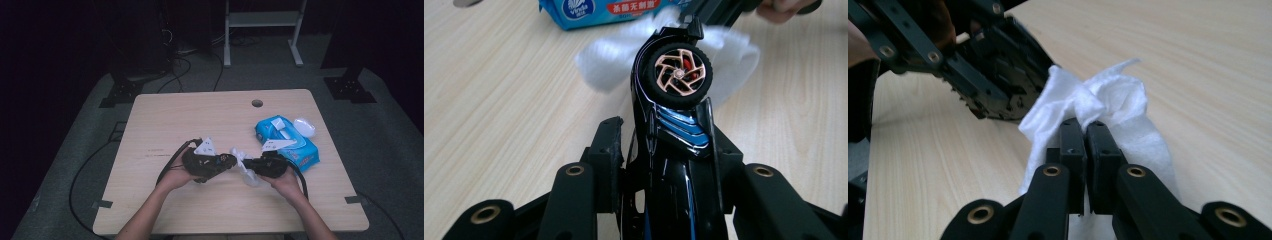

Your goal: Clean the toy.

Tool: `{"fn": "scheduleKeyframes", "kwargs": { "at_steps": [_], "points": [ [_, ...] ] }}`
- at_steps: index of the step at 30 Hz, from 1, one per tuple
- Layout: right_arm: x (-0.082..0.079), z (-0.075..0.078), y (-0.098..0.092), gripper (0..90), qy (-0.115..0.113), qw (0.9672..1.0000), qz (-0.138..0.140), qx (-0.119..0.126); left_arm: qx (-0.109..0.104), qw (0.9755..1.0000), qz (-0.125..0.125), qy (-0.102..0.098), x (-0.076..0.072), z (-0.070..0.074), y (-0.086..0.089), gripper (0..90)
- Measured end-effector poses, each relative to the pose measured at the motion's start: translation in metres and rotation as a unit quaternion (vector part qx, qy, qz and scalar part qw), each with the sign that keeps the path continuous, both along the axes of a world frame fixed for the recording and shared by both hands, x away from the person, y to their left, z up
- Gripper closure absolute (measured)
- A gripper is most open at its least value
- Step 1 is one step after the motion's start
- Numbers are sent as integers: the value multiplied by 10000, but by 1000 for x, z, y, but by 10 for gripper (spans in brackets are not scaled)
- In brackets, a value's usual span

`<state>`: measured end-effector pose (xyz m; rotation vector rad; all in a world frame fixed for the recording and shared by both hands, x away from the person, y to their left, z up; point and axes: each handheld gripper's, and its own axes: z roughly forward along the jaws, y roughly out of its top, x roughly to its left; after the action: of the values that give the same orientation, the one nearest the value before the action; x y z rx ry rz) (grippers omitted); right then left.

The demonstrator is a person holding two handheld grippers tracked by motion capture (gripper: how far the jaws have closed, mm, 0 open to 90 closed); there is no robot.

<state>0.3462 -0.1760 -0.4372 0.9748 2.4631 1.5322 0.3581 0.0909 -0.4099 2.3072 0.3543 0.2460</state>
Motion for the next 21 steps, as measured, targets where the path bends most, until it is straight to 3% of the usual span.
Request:
{"fn": "scheduleKeyframes", "kwargs": {
  "at_steps": [5,7,10,16,21],
  "points": [
    [-1,12,-19,865,-130,9995,-234,139,264,9996,15,122,7,-7,-8,583],
    [-1,12,-22,864,-144,9994,-266,143,456,9988,22,157,11,-11,-14,583],
    [-1,11,-22,865,-151,9994,-272,144,538,9983,45,228,14,-15,-17,583],
    [-1,5,-21,864,-87,9996,-257,62,981,9940,254,405,22,-26,-26,582],
    [0,4,-20,861,-70,9996,-267,56,1025,9930,299,512,25,-27,-26,580]
  ]
}}
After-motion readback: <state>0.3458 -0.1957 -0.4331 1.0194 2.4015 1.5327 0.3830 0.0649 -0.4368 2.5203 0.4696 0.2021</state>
